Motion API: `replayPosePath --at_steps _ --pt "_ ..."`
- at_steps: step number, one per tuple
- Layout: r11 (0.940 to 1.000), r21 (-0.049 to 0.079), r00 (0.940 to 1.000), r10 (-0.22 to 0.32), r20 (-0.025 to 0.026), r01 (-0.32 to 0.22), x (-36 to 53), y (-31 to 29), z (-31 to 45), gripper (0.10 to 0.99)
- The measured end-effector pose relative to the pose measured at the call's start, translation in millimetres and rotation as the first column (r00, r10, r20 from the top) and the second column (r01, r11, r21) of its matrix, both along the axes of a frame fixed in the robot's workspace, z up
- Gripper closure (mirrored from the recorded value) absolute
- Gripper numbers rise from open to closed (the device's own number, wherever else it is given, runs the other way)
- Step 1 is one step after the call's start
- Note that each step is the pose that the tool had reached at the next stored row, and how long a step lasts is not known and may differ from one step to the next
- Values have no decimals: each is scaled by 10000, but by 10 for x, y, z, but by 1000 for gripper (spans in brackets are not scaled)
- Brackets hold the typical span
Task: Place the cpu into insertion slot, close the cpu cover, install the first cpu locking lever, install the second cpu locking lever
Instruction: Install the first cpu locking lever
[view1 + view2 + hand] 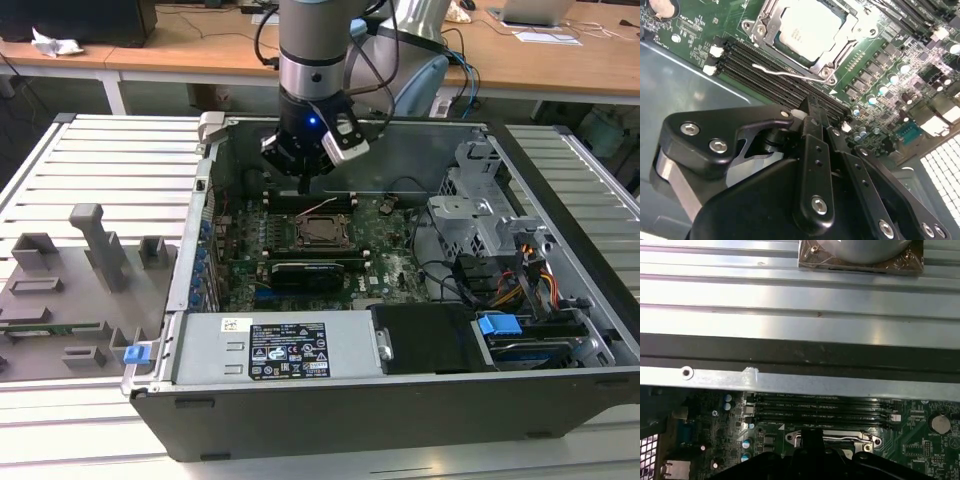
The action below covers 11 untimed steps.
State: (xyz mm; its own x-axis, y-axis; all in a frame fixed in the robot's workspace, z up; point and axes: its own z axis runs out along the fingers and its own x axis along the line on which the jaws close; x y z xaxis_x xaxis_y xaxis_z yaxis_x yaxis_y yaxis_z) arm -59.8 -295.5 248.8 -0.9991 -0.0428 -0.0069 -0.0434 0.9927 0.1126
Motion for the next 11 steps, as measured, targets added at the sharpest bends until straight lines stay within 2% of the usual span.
replayPosePath --at_steps 8,11 --pt "10000 1 10000 0 2 0 79 0 -133 980" --pt "10000 2 10000 1 3 -1 81 0 -143 980"
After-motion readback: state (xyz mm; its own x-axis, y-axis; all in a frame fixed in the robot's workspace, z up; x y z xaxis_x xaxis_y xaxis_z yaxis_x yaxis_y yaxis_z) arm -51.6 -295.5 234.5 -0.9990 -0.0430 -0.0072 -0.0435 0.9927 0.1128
